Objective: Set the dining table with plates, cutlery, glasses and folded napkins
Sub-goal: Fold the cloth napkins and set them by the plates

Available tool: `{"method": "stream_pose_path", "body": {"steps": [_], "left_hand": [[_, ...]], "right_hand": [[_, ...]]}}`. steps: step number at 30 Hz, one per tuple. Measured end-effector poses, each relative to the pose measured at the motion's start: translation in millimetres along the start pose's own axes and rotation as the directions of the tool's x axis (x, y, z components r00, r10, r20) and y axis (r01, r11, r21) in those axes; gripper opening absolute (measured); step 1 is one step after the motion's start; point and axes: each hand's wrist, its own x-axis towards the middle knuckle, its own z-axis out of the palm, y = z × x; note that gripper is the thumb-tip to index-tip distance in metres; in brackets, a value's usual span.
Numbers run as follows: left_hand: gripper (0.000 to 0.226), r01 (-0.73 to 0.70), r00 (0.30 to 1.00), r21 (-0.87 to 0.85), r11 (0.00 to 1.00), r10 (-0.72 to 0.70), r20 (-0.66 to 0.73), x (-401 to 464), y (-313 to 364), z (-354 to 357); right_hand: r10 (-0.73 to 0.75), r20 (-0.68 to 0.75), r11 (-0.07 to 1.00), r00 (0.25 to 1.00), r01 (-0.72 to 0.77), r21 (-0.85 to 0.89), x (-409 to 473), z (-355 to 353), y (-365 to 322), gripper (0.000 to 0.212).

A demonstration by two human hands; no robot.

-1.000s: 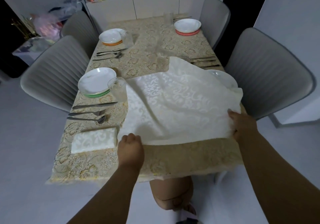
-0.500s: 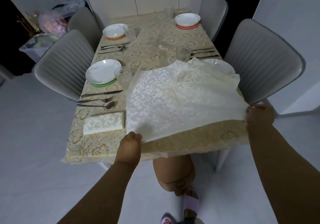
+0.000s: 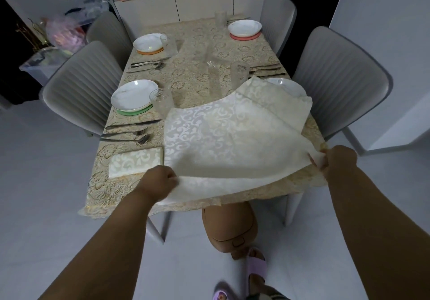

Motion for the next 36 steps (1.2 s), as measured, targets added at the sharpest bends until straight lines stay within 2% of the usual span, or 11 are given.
{"method": "stream_pose_path", "body": {"steps": [3, 5, 7, 10, 13, 17, 22, 25, 28, 32, 36], "left_hand": [[0.017, 0.092, 0.983, -0.041, 0.995, -0.097, -0.155, 15.8, 3.7, -2.0], [0.019, 0.133, 0.970, -0.011, 0.991, -0.133, -0.203, 26.5, 3.2, -0.6], [0.019, 0.177, 0.960, 0.004, 0.984, -0.172, -0.221, 37.9, -1.1, 2.3], [0.017, 0.248, 0.940, -0.024, 0.969, -0.246, -0.236, 53.9, -7.9, 8.0], [0.018, 0.278, 0.929, -0.002, 0.960, -0.270, -0.253, 69.6, -13.0, 13.8], [0.018, 0.273, 0.921, 0.092, 0.958, -0.232, -0.314, 88.6, -14.1, 18.7], [0.018, 0.294, 0.898, 0.290, 0.911, -0.159, -0.411, 109.4, -11.6, 25.0], [0.026, 0.295, 0.859, 0.298, 0.908, -0.115, -0.498, 112.4, -3.8, 33.8], [0.035, 0.172, 0.831, 0.327, 0.929, 0.042, -0.555, 113.8, 18.8, 50.6], [0.043, -0.105, 0.955, 0.241, 0.965, 0.165, -0.245, 116.9, 53.9, 86.0], [0.044, 0.040, 0.994, 0.164, 0.986, -0.022, -0.110, 126.9, 66.0, 89.3]], "right_hand": [[0.109, 0.038, 0.994, 0.993, -0.108, -0.023, 38.0, 7.2, 7.2, 0.040], [0.079, 0.061, 0.978, 0.995, -0.065, -0.199, 42.1, 14.9, 4.4, 0.039], [0.035, 0.064, 0.879, 0.997, -0.001, -0.477, 44.6, 20.5, 2.2, 0.043], [-0.006, 0.061, 0.791, 0.998, 0.042, -0.611, 61.8, 27.6, 6.7, 0.041], [-0.197, 0.097, 0.625, 0.976, 0.201, -0.754, 73.8, 33.0, 8.6, 0.031], [-0.375, 0.100, 0.496, 0.921, 0.291, -0.818, 88.6, 40.6, 4.3, 0.033], [-0.396, 0.092, 0.439, 0.914, 0.277, -0.855, 107.0, 50.0, 6.0, 0.034], [-0.554, 0.064, 0.436, 0.830, 0.355, -0.827, 104.8, 63.7, 5.0, 0.040], [-0.683, 0.298, 0.258, 0.667, 0.602, -0.756, 95.5, 103.8, -0.9, 0.037], [-0.352, 0.735, -0.018, 0.579, 0.781, -0.624, 84.4, 171.2, -10.9, 0.040], [-0.022, 0.774, -0.107, 0.633, 0.768, -0.631, 92.6, 207.1, -20.2, 0.039]]}}
